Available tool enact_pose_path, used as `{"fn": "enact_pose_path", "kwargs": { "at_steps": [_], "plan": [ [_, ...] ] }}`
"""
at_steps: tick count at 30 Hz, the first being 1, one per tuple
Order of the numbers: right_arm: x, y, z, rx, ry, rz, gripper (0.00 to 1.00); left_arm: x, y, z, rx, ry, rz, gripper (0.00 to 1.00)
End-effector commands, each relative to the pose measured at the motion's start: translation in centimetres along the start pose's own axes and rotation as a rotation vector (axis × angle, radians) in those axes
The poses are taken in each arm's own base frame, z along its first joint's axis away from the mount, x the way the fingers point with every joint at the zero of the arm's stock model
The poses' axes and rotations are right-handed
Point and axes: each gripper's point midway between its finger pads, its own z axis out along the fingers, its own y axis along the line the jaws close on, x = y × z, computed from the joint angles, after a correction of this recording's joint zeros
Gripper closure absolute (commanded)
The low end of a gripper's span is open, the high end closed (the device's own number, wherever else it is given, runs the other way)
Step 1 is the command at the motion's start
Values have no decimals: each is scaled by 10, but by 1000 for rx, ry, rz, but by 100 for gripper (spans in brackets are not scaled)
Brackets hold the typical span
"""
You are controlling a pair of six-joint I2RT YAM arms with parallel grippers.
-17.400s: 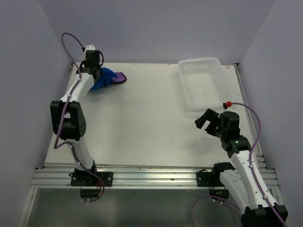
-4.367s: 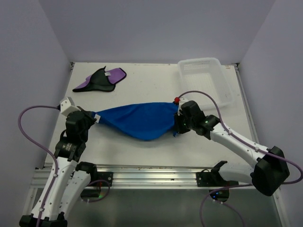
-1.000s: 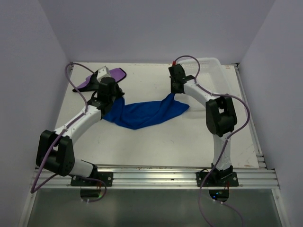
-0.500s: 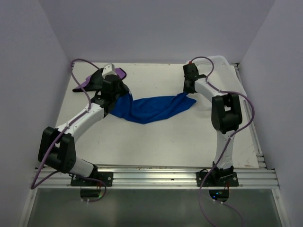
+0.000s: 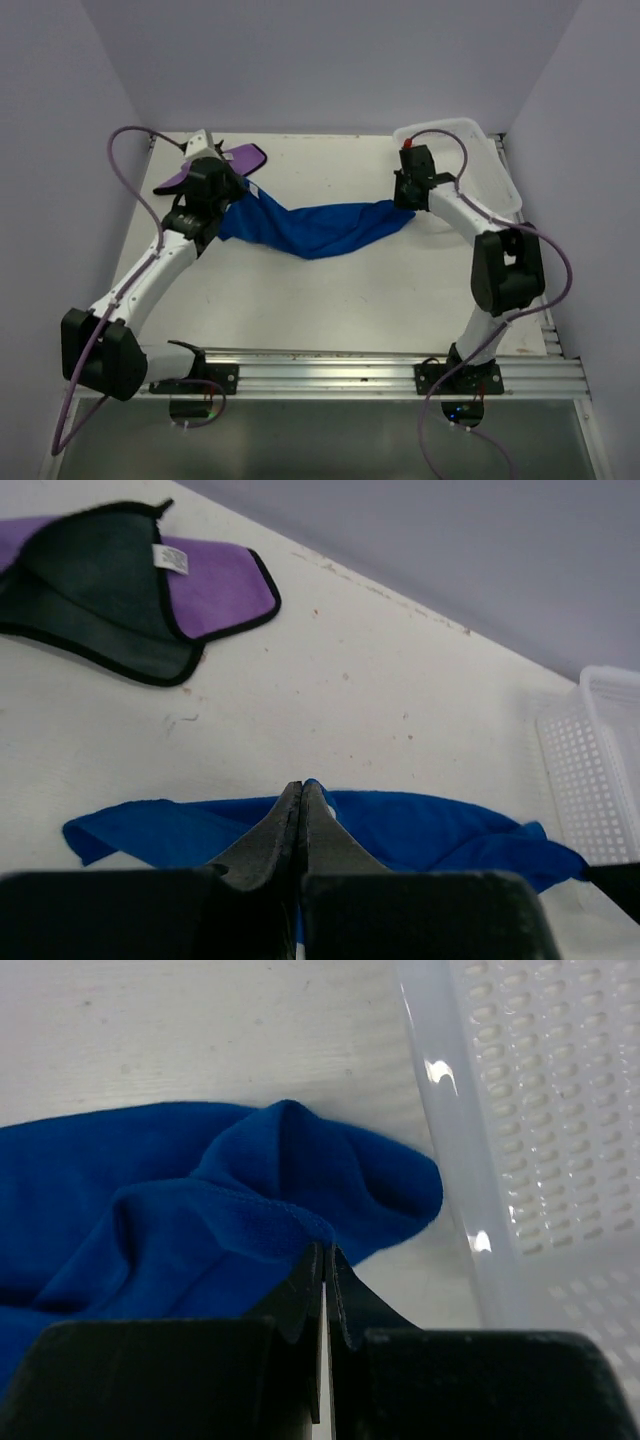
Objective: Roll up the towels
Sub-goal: Flatten the towel
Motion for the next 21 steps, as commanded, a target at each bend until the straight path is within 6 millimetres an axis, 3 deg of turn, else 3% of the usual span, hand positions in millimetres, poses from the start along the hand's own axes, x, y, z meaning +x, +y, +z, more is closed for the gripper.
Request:
{"fn": "enact_pose_path", "kwargs": {
  "at_steps": [1, 2, 3, 6, 12, 17, 21],
  "plan": [
    [-38, 24, -94, -156, -210, -21, 100, -43, 26, -38, -40, -119, -15, 100],
    [-35, 25, -105, -163, -229, -26, 100, -46, 29, -45, -43, -132, -19, 100],
    [-20, 27, -111, -166, -219, -44, 100, -47, 35, -52, -55, -136, -17, 100],
    [-13, 20, -147, -154, -264, -64, 100, -56, 47, -77, -77, -170, -9, 100],
    [-23, -8, -225, -134, -395, -33, 100, -74, 69, -117, -166, -214, 17, 100],
    [-15, -25, -264, -127, -403, -31, 100, -99, 78, -161, -186, -315, -17, 100],
    [5, -37, -289, -150, -410, -31, 100, -100, 85, -186, -192, -328, -29, 100]
  ]
}}
